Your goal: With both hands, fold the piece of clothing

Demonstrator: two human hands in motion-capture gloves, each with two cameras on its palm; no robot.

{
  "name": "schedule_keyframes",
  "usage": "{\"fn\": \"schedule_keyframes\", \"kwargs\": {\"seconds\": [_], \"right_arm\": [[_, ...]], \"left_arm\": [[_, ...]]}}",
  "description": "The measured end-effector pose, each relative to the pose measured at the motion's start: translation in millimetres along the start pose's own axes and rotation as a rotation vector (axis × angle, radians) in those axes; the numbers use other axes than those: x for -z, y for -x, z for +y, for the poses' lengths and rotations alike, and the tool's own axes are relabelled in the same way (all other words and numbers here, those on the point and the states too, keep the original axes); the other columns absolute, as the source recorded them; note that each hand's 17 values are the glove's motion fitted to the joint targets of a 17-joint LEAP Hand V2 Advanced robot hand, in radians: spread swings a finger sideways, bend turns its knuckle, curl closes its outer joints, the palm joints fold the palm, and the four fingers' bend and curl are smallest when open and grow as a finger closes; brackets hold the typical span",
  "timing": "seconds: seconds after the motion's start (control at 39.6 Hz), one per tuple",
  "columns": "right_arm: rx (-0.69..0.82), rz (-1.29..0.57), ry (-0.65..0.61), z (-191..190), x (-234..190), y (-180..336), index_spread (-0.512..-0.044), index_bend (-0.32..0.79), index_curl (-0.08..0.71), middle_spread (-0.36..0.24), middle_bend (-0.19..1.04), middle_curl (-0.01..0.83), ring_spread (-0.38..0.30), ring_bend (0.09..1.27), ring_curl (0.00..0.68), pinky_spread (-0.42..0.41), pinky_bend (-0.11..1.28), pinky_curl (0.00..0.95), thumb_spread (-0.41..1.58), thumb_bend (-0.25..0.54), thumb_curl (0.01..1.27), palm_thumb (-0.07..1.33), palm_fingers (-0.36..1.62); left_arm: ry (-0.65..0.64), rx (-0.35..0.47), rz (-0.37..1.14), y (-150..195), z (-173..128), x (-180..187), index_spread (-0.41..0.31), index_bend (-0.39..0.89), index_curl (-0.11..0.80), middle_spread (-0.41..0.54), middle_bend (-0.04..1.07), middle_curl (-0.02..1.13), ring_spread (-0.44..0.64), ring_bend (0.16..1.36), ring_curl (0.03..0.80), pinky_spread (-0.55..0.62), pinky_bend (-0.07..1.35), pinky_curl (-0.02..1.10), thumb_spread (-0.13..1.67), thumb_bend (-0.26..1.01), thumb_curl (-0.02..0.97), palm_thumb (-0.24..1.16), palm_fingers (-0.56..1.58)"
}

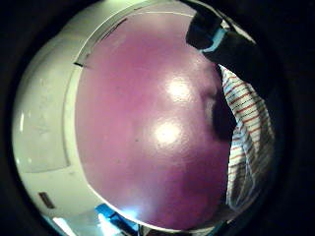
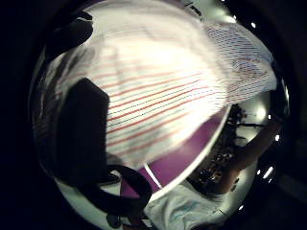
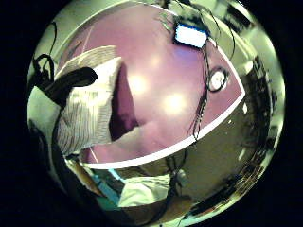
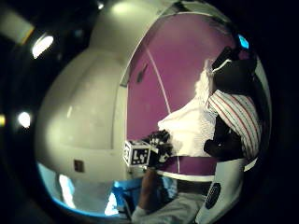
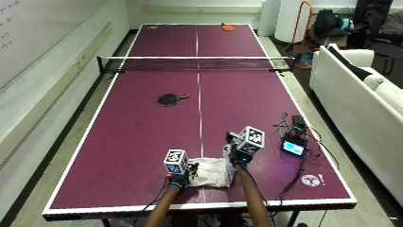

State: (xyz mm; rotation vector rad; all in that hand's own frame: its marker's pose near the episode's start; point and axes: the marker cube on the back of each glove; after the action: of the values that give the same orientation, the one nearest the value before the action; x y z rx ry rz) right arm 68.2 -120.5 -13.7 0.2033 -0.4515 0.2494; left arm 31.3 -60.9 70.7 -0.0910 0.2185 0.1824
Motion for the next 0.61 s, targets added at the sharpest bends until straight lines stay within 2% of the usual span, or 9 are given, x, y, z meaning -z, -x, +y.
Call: {"fn": "schedule_keyframes", "kwargs": {"seconds": [0.1, 0.15, 0.23, 0.3, 0.43, 0.56, 0.61], "right_arm": [[0.15, 0.134, 0.065, 9.1, -33.5, 82.3, -0.326, 0.11, 0.191, -0.253, 0.37, 0.465, -0.247, 0.78, 0.461, -0.375, 0.61, 0.403, 0.82, 0.049, 0.45, 1.04, 1.19], [0.201, 0.163, 0.084, 6.6, -61.5, 107.9, -0.327, 0.11, 0.197, -0.253, 0.36, 0.466, -0.251, 0.77, 0.46, -0.377, 0.61, 0.401, 0.77, 0.032, 0.47, 1.04, 1.19], [0.251, 0.187, 0.113, 6.5, -98.8, 135.7, -0.329, 0.11, 0.204, -0.257, 0.36, 0.466, -0.256, 0.76, 0.46, -0.38, 0.6, 0.397, 0.71, 0.008, 0.49, 1.04, 1.19], [0.286, 0.206, 0.148, 22.7, -120.7, 161.9, -0.331, 0.11, 0.211, -0.259, 0.36, 0.467, -0.259, 0.75, 0.457, -0.38, 0.6, 0.395, 0.66, -0.014, 0.51, 1.05, 1.19], [0.365, 0.154, 0.134, 66.2, -108.0, 204.5, -0.333, 0.11, 0.22, -0.264, 0.35, 0.468, -0.266, 0.74, 0.459, -0.377, 0.58, 0.389, 0.6, -0.03, 0.54, 1.04, 1.17], [0.485, 0.052, 0.337, 107.3, -107.2, 210.2, -0.334, 0.07, 0.212, -0.268, 0.34, 0.467, -0.269, 0.72, 0.458, -0.369, 0.59, 0.388, 0.56, -0.034, 0.56, 1.02, 1.12], [0.523, 0.017, 0.377, 114.5, -101.4, 203.0, -0.335, 0.03, 0.196, -0.266, 0.3, 0.458, -0.275, 0.71, 0.454, -0.343, 0.6, 0.392, 0.6, -0.034, 0.56, 1.01, 1.05]], "left_arm": [[-0.179, 0.082, 0.063, 38.2, 8.6, 30.5, -0.155, 0.17, 0.391, -0.089, 0.16, 0.32, 0.01, 0.55, 0.358, 0.36, 0.22, 0.36, 1.5, 0.01, 0.169, 0.22, 0.56], [-0.238, 0.12, 0.067, 63.4, 4.3, 28.9, -0.155, 0.17, 0.392, -0.09, 0.16, 0.32, 0.01, 0.55, 0.357, 0.36, 0.21, 0.36, 1.5, 0.02, 0.179, 0.24, 0.57], [-0.249, 0.138, 0.121, 97.6, -7.7, 7.8, -0.155, 0.17, 0.394, -0.092, 0.17, 0.33, 0.0, 0.54, 0.354, 0.36, 0.2, 0.36, 1.49, 0.03, 0.192, 0.27, 0.59], [-0.261, 0.159, 0.145, 116.5, 6.2, 12.2, -0.156, 0.17, 0.395, -0.095, 0.17, 0.33, 0.0, 0.53, 0.352, 0.36, 0.2, 0.36, 1.48, 0.03, 0.201, 0.3, 0.59], [-0.293, 0.185, 0.154, 138.5, 16.4, 14.4, -0.156, 0.17, 0.395, -0.102, 0.18, 0.34, 0.01, 0.52, 0.348, 0.36, 0.18, 0.35, 1.47, 0.04, 0.213, 0.33, 0.61], [-0.302, 0.195, 0.178, 145.0, 21.7, 18.9, -0.156, 0.16, 0.394, -0.105, 0.18, 0.34, 0.01, 0.52, 0.348, 0.35, 0.18, 0.35, 1.47, 0.04, 0.22, 0.35, 0.61], [-0.303, 0.193, 0.178, 142.8, 21.7, 20.7, -0.156, 0.16, 0.392, -0.105, 0.17, 0.34, 0.01, 0.51, 0.347, 0.36, 0.19, 0.35, 1.47, 0.05, 0.225, 0.36, 0.62]]}}
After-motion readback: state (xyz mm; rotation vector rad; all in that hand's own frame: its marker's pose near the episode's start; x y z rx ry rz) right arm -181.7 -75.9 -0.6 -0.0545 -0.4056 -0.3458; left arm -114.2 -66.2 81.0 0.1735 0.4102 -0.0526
